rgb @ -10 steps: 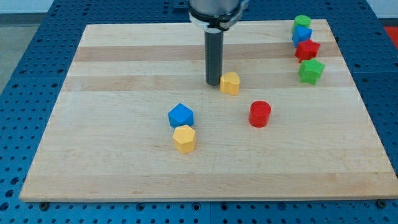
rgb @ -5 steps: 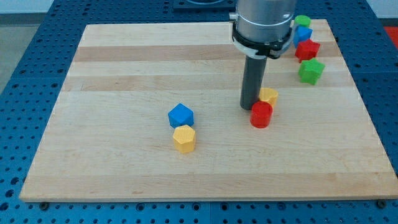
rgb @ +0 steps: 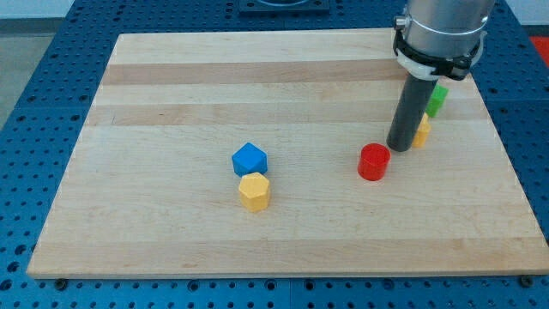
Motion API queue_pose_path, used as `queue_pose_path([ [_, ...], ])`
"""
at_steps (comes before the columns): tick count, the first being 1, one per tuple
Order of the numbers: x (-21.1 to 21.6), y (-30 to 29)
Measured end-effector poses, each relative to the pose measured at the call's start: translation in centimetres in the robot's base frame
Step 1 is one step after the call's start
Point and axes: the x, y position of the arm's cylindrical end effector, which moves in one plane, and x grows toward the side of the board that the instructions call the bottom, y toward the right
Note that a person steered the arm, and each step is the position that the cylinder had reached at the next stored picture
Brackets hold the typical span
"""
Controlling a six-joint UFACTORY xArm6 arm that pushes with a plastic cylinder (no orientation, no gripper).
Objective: Move yellow heart to green star
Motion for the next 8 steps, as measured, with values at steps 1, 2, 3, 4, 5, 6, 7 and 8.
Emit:
queue_pose_path([
  [1,-0.1,-2.9],
  [2,-0.1,-3.1],
  [3,-0.2,-1.2],
  [4,-1.2,0.3],
  [5,-1.6,0.3],
  [6,-1.6,1.1],
  [7,-1.6,2.2],
  [8,-1.6,2.7],
])
